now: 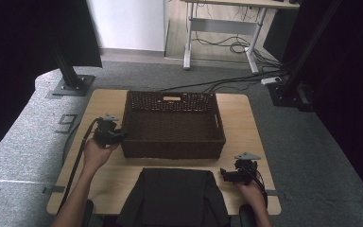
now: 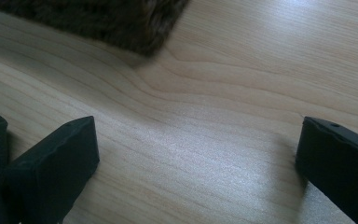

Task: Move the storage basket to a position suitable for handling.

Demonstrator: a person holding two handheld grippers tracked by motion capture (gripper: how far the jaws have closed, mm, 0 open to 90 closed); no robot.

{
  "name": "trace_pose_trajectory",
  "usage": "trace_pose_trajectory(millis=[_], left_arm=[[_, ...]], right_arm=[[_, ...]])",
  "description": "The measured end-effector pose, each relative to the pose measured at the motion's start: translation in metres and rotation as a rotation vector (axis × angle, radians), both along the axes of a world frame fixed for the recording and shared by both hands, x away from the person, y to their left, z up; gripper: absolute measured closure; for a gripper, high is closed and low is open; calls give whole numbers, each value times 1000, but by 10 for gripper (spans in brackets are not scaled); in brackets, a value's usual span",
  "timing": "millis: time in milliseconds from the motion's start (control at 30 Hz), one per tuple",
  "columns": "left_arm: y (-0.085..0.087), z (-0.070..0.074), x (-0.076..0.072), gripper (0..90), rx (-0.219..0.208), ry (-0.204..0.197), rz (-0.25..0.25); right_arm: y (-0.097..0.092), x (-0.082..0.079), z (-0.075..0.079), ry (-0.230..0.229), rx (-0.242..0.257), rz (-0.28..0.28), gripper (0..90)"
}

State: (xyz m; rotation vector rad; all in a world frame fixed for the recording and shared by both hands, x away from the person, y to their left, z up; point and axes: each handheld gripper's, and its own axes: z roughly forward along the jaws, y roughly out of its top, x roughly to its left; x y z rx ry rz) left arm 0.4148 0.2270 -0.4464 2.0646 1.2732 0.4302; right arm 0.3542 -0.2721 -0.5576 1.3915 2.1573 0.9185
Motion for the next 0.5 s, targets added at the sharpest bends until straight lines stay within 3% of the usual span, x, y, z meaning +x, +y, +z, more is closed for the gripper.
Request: trace_pose_trajectory(millis=[200, 400, 500], left_arm=[[-1, -1, -13, 698, -2, -9, -18], [-4, 0, -25, 694, 20, -13, -21], [-3, -1, -32, 691, 11, -16, -25]], right_arm=[[-2, -2, 0, 1, 1, 17, 0], [-9, -5, 0, 0, 0, 0, 0], [-9, -5, 0, -1, 0, -1, 0]])
